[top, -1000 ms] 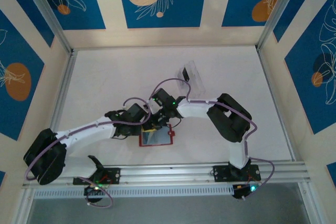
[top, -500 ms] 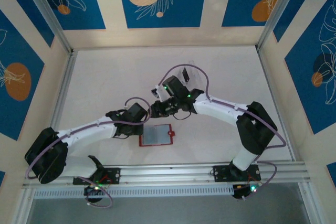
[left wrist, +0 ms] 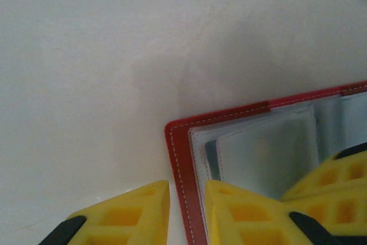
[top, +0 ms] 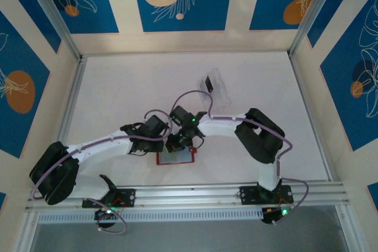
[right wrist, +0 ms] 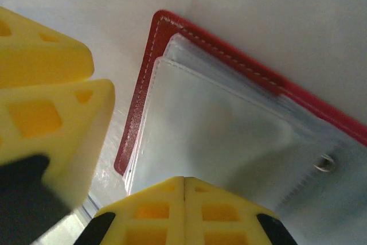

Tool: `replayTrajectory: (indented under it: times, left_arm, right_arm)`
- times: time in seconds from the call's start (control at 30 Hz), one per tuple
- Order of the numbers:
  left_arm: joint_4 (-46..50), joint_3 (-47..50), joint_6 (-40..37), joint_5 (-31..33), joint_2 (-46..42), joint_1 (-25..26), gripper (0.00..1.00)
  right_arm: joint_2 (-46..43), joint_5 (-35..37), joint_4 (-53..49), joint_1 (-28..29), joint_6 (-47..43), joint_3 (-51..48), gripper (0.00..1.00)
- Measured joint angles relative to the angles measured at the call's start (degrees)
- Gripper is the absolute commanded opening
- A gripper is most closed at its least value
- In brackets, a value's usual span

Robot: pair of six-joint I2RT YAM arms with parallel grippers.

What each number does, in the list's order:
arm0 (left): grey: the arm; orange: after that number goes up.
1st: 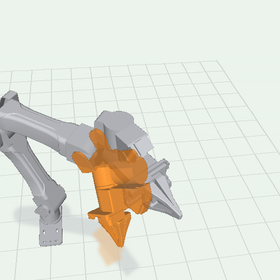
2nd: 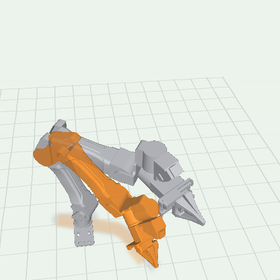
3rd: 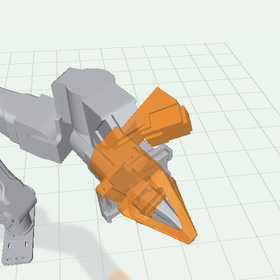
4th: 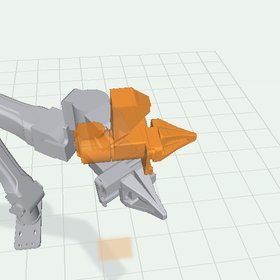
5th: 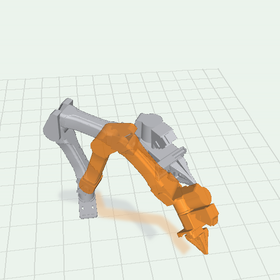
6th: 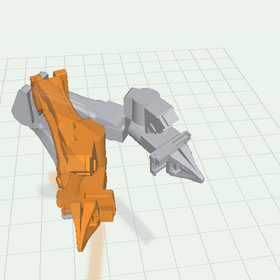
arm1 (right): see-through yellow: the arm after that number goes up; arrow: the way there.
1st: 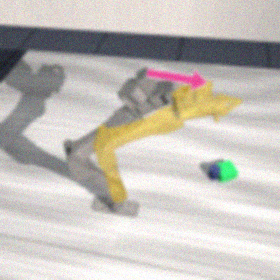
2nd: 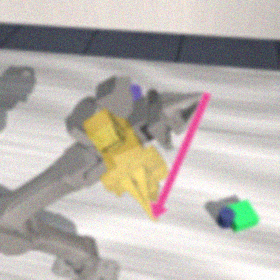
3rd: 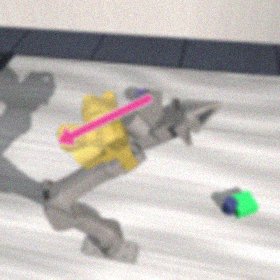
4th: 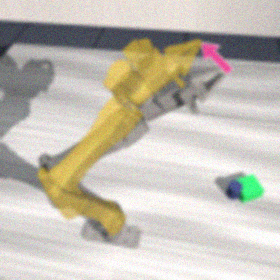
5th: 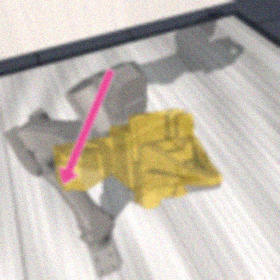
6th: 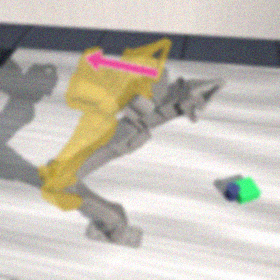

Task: Put the credit cards into the card holder
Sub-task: Flip over the card slot on the card holder.

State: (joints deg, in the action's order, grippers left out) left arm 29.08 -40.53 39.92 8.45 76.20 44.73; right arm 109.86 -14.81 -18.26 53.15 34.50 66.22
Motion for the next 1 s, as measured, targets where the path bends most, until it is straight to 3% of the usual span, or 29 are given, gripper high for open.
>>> replayTrajectory:
  times: [0.27,0.6,1.0]
  left_arm:
    - [-1.73,-1.55,-0.04,-1.09,2.34,0.02,0.21]
    - [-2.56,-1.64,-0.72,-2.08,2.69,1.57,0.21]
    - [-2.49,-5.09,-2.45,-0.31,6.58,6.21,0.21]
  right_arm:
    - [0.81,-3.34,3.45,-2.01,2.43,-1.33,0.0]
    - [-10.56,-4.46,1.18,-5.86,1.64,-4.24,0.01]
    - [-7.54,6.75,-11.87,-2.84,2.19,-4.9,0.0]
